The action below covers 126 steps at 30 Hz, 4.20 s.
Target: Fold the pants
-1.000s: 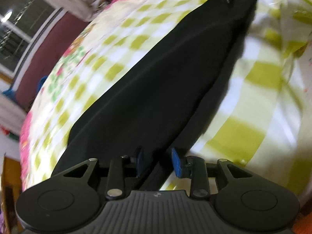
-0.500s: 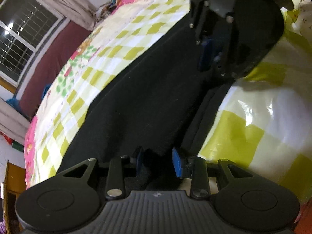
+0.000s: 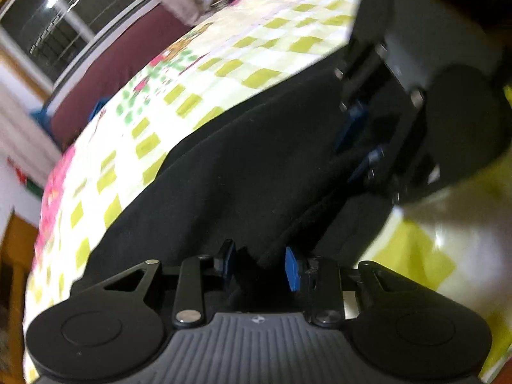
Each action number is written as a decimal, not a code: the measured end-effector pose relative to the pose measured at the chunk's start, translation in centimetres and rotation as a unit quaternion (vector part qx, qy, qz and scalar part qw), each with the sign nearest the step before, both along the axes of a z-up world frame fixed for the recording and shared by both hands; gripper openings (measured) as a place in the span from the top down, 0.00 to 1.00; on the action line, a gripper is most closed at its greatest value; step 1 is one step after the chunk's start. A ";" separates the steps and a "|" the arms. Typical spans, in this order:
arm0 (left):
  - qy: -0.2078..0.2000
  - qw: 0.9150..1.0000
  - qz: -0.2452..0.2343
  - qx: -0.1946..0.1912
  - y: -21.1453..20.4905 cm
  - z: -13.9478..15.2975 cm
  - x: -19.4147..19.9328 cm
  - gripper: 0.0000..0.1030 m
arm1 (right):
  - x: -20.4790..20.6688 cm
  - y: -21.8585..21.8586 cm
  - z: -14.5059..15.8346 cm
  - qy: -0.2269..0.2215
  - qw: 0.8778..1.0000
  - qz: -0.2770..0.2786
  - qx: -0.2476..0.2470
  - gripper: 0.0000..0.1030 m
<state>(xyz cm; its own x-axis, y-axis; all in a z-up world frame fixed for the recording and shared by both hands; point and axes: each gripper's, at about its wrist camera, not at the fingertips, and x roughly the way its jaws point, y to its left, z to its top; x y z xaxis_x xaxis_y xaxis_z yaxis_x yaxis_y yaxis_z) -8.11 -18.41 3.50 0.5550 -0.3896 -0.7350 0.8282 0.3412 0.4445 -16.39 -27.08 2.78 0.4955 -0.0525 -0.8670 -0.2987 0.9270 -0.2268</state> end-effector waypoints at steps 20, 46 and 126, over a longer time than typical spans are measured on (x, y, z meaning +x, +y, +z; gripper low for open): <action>-0.015 0.998 -0.036 0.050 2.9 -0.7 -1.7 0.76 | -1.6 -0.1 5.3 0.034 0.992 -0.027 0.116 0.94; -0.055 0.984 0.137 0.096 15.0 -3.2 8.7 0.59 | 16.3 -2.6 0.2 0.048 0.977 -0.176 0.112 0.66; -0.111 0.979 -0.118 -0.120 -10.5 -2.8 -10.5 0.44 | -29.5 -27.8 -4.8 -0.281 0.544 -0.659 0.437 0.61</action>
